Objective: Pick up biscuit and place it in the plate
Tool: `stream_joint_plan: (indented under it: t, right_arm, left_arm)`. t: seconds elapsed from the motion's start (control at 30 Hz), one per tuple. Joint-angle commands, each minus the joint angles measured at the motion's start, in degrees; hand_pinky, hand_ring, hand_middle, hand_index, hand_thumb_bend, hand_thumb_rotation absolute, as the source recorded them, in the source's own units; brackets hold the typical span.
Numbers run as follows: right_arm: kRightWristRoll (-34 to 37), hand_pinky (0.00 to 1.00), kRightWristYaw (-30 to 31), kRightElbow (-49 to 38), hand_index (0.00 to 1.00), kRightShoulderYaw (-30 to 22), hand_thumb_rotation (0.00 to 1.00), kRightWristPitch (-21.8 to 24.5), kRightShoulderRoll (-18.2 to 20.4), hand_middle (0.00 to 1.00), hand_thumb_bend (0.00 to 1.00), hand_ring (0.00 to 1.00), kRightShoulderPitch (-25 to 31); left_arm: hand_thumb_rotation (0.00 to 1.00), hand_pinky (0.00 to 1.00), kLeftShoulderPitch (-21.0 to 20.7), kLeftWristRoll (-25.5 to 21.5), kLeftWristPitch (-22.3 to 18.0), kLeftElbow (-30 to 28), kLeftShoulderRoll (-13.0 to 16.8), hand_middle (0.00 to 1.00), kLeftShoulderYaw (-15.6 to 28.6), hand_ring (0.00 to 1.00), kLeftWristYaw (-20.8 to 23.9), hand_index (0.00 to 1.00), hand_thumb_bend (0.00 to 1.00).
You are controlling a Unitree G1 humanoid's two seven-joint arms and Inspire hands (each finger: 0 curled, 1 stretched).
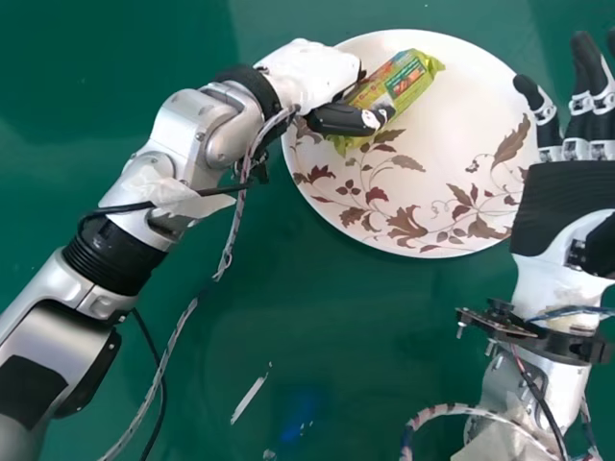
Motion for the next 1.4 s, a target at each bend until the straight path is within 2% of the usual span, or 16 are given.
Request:
stream_joint_plan:
  t: [0.0,0.03,0.1,0.13,0.2,0.27,0.43,0.57,0.77,1.03,1.23,1.3,1.37]
  right_arm:
    - [1.0,0.71,1.2,0.0,0.77,-0.3,0.39,-0.1,-0.3,0.78,0.83,0.75,0.8]
    - [0.9,0.71,1.3,0.2,0.77,-0.3,0.40,-0.4,-0.2,0.78,0.83,0.76,0.8]
    - [0.1,0.73,0.6,-0.4,0.77,-0.4,0.38,0.6,0.0,0.78,0.84,0.77,1.0]
    - [-0.4,0.74,0.2,-0.7,0.77,-0.4,0.38,1.0,0.2,0.78,0.85,0.78,1.1]
    - [-0.5,0.75,0.2,-0.9,0.77,-0.5,0.38,1.3,0.1,0.79,0.85,0.79,1.1]
    - [0.6,0.75,1.1,-1.2,0.77,-0.3,0.38,1.6,-0.3,0.79,0.84,0.80,1.2]
    - [3.5,0.80,4.1,-0.7,0.78,-0.3,0.38,1.4,-1.1,0.84,0.86,0.86,1.0]
    - [3.4,0.84,5.0,-0.6,0.81,-0.5,0.40,1.6,-1.2,0.87,0.87,0.90,1.1]
    - [4.2,0.81,6.8,0.3,0.80,-0.7,0.41,1.2,-1.3,0.87,0.90,0.88,1.0]
    - [6.4,0.84,9.3,0.9,0.81,-1.9,0.46,1.9,-2.6,0.86,0.97,0.89,0.7]
    - [8.4,0.84,11.7,1.8,0.83,-2.8,0.50,2.0,-3.5,0.87,0.96,0.92,0.0]
    - [8.5,0.84,12.5,2.4,0.84,-3.1,0.54,1.8,-3.8,0.88,0.96,0.92,-0.2]
    - [8.6,0.82,12.9,2.5,0.84,-3.3,0.59,2.0,-4.1,0.88,0.98,0.92,-0.3]
  left_arm:
    - [0.00,0.29,1.7,1.5,-0.5,2.4,0.4,0.45,-2.7,0.38,-1.6,0.53,0.51]
    - [0.07,0.29,1.8,2.1,-0.8,2.3,0.7,0.44,-3.1,0.37,-1.1,0.51,0.51]
    - [0.42,0.30,1.9,3.7,-0.9,2.2,1.1,0.45,-3.8,0.37,-0.6,0.55,0.87]
    - [0.52,0.30,1.8,4.5,-0.9,2.3,1.2,0.45,-4.1,0.38,-0.5,0.57,0.94]
    - [0.63,0.30,1.6,5.7,-1.1,2.5,1.4,0.47,-4.7,0.39,-0.7,0.62,0.98]
    - [0.70,0.30,1.4,6.3,-1.3,2.6,1.6,0.50,-5.2,0.40,-1.7,0.68,1.00]
    - [0.79,0.34,0.9,5.2,-2.2,2.6,2.5,0.61,-5.6,0.45,-5.1,0.82,1.00]
    - [0.88,0.39,0.6,4.2,-3.0,1.6,3.4,0.71,-5.4,0.52,-8.3,0.87,1.00]
    - [0.93,0.49,1.9,2.4,-2.4,-3.0,4.8,0.87,-3.3,0.64,-9.6,0.93,1.00]
    - [0.88,0.54,6.9,-1.9,1.7,-15.3,7.3,0.91,2.8,0.69,-13.2,0.94,1.00]
    - [0.88,0.58,9.3,-3.0,4.1,-24.6,9.1,0.93,6.0,0.74,-17.3,0.94,1.00]
    - [0.88,0.59,10.2,-4.1,5.2,-27.2,9.2,0.93,7.3,0.76,-18.4,0.94,1.00]
    - [0.87,0.65,11.1,-5.7,6.8,-29.7,9.1,0.94,8.8,0.79,-19.6,0.95,1.00]
